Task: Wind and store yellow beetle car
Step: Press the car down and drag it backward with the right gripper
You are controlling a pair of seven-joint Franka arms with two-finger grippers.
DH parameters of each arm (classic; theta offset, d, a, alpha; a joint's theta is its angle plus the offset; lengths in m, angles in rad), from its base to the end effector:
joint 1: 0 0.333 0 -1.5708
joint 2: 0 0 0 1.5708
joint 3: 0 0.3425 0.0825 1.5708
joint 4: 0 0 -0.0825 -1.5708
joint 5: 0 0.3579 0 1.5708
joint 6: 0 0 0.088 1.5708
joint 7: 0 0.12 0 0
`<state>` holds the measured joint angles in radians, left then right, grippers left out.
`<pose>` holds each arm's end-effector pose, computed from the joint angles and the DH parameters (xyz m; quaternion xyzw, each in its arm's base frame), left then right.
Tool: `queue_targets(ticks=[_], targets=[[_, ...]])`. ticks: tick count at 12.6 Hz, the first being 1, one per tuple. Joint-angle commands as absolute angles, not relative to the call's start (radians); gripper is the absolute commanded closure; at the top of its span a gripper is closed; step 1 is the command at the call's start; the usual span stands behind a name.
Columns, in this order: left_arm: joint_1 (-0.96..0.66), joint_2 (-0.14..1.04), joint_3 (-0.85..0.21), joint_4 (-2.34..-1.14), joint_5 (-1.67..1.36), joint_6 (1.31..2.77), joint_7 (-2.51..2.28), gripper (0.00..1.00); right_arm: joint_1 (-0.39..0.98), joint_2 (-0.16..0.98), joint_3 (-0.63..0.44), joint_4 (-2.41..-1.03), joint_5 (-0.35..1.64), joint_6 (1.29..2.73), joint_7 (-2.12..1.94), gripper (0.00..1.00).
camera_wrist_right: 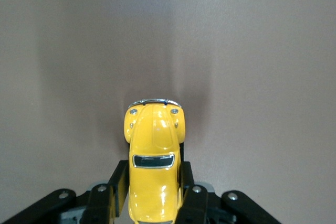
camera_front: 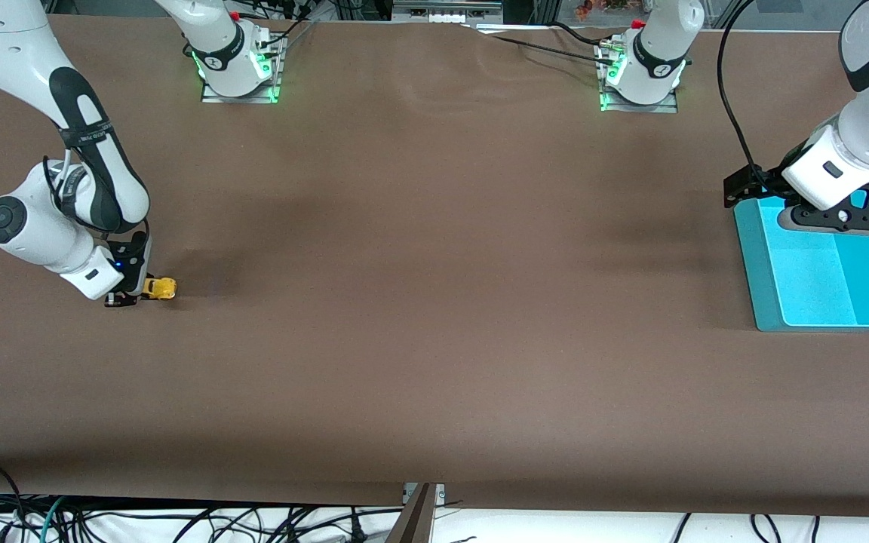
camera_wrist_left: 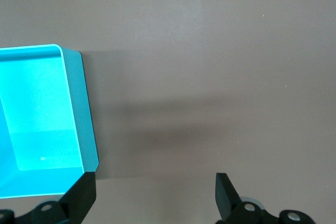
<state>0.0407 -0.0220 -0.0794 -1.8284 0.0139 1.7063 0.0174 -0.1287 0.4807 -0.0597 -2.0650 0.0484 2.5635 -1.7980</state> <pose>0.5175 -0.0189 0.5457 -0.9983 0.0292 0.0500 0.0082 0.5806 -0.1099 0.2307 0.7051 0.7090 0.0049 0.0082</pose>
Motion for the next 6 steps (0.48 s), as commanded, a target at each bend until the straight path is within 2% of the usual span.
queue_targets(ticks=[1, 2, 3, 5, 6], targets=[[0.043, -0.051, -0.08, -1.852, -0.014, 1.717, 0.043, 0.0, -0.15, 0.491, -0.049, -2.068, 0.063, 2.562, -1.83, 0.6], [0.043, -0.051, -0.08, -1.853, -0.014, 1.715, 0.043, 0.0, -0.149, 0.491, -0.049, -2.068, 0.063, 2.562, -1.829, 0.42], [0.043, -0.054, -0.08, -1.855, -0.014, 1.715, 0.043, 0.0, -0.149, 0.491, -0.048, -2.068, 0.067, 2.562, -1.824, 0.0], [0.043, -0.054, -0.08, -1.855, -0.014, 1.715, 0.043, 0.0, -0.146, 0.462, -0.031, -2.053, 0.071, 2.548, -1.824, 0.0], [0.043, -0.054, -0.08, -1.855, -0.014, 1.715, 0.043, 0.0, -0.146, 0.44, -0.012, -2.016, 0.08, 2.492, -1.819, 0.0]])
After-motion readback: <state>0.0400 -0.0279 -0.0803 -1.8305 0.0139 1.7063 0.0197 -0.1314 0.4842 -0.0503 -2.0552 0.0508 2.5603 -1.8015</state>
